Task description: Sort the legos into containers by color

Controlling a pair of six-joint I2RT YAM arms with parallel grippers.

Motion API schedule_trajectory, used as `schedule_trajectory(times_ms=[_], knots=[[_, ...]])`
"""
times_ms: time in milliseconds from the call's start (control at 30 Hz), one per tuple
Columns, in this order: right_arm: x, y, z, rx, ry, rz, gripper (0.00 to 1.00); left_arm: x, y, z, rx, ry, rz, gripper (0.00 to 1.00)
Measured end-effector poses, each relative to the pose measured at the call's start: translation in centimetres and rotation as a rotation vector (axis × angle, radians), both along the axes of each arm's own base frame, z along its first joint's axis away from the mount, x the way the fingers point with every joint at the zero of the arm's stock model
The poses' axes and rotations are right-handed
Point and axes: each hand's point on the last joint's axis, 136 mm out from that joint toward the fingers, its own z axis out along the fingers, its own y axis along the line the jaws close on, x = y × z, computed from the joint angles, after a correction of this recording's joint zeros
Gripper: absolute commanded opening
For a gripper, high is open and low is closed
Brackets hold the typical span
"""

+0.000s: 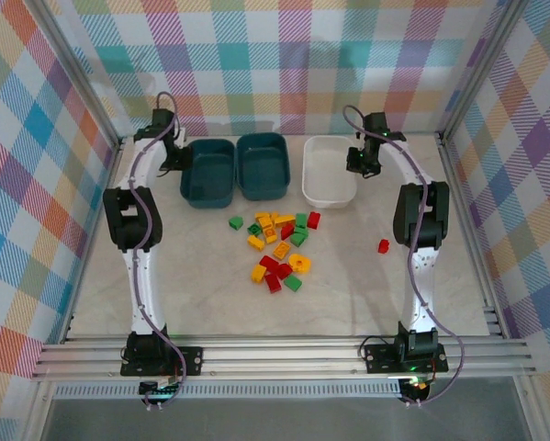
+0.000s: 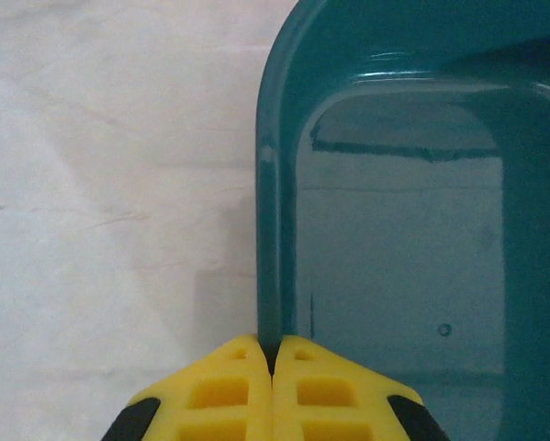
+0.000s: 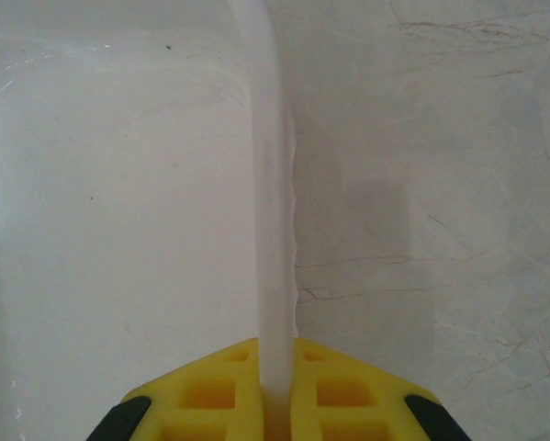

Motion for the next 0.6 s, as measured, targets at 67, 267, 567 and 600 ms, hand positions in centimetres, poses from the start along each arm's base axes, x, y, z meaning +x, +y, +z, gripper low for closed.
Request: schedule_trajectory(times_ms=[67, 267, 567, 600], knots=[[-0.1, -0.1, -0.3, -0.004, 0.008, -0.001, 0.00, 0.5, -1.4, -0.4, 0.008, -0.007, -0.039, 0.00], [0.0, -0.3, -0.2, -0.022, 0.007, 0.009, 0.01, 0.6, -3.4, -0.2, 0.007, -0.016, -0.089, 0.00], [1.0, -0.3, 1.2, -0.003, -0.031, 0.042, 0.13, 0.6, -3.2, -0.3, -0.056, -0.007, 0.076, 0.00], [1.0, -0.2, 1.3, 0.003, -0.032, 0.045, 0.14, 0.6, -3.2, -0.3, -0.067, -0.006, 0.095, 0.00]])
